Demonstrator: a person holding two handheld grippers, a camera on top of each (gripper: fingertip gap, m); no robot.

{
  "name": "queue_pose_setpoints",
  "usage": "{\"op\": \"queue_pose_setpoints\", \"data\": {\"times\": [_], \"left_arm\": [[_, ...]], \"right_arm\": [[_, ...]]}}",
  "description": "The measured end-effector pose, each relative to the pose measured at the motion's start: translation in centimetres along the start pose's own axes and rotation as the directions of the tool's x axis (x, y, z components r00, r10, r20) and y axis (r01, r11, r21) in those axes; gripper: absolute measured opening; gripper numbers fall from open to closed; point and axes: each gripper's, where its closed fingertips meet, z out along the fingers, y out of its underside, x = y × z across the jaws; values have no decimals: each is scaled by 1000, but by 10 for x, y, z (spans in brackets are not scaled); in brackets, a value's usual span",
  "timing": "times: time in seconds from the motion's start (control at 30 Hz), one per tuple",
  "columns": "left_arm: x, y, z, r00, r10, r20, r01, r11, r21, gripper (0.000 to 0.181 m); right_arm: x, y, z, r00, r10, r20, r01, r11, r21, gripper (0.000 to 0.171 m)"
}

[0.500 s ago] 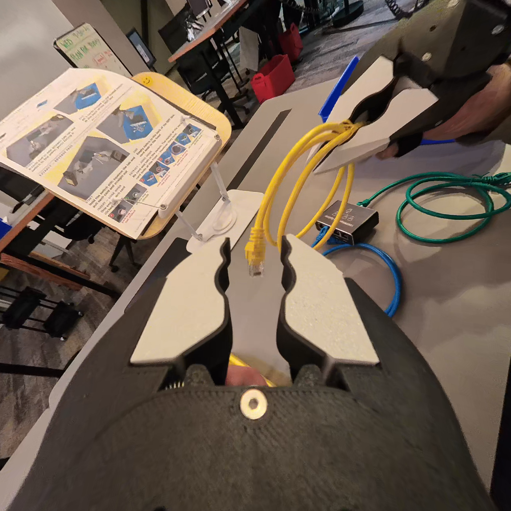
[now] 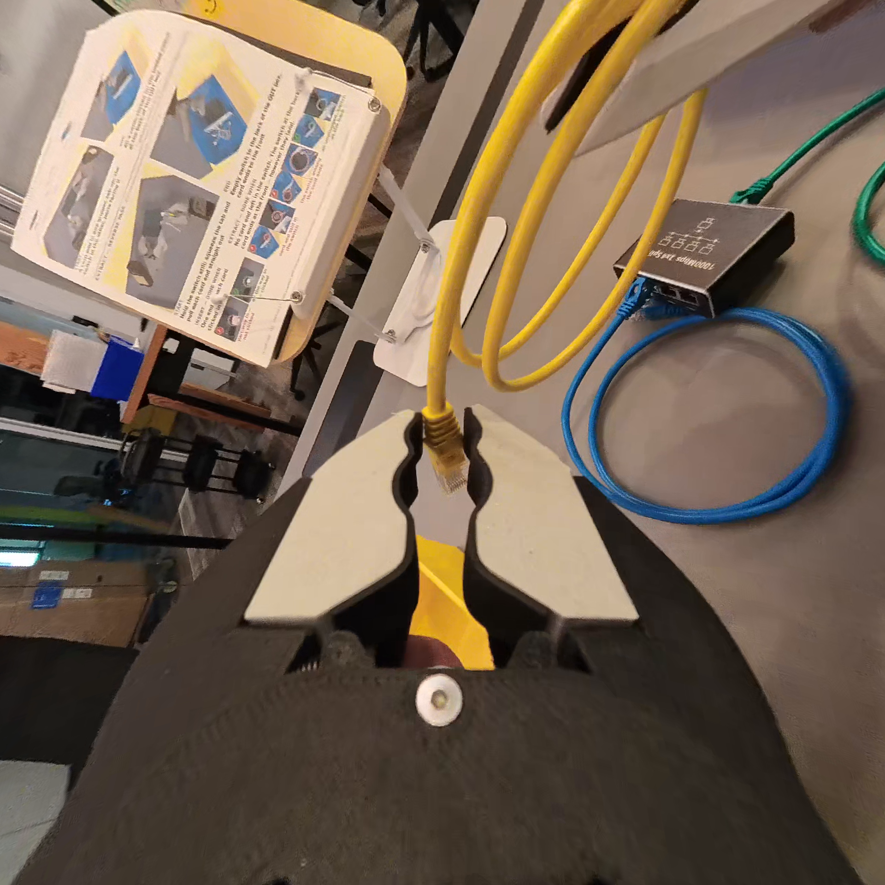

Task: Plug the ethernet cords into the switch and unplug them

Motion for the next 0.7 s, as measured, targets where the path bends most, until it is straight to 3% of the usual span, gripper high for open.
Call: {"op": "queue_pose_setpoints", "data": {"times": [0.2,0.33,0.47,0.57,0.7], "left_arm": [[-13,0,2,987,95,133,-95,995,-7,15],[-29,-8,-3,949,136,284,-150,988,25,15],[-40,-21,-11,930,38,366,-98,984,149,14],[-46,-29,-20,930,-84,359,-17,963,270,14],[-49,-41,-32,934,-217,282,84,904,419,14]], "right_arm": [[-9,-13,-3,998,-56,26,55,997,59,4],[-20,-26,-6,993,-32,111,17,990,138,40],[-20,-53,-24,962,114,248,-185,940,287,43],[-3,-73,-46,910,234,343,-367,840,399,38],[50,-63,-60,831,464,307,-556,684,472,28]]}}
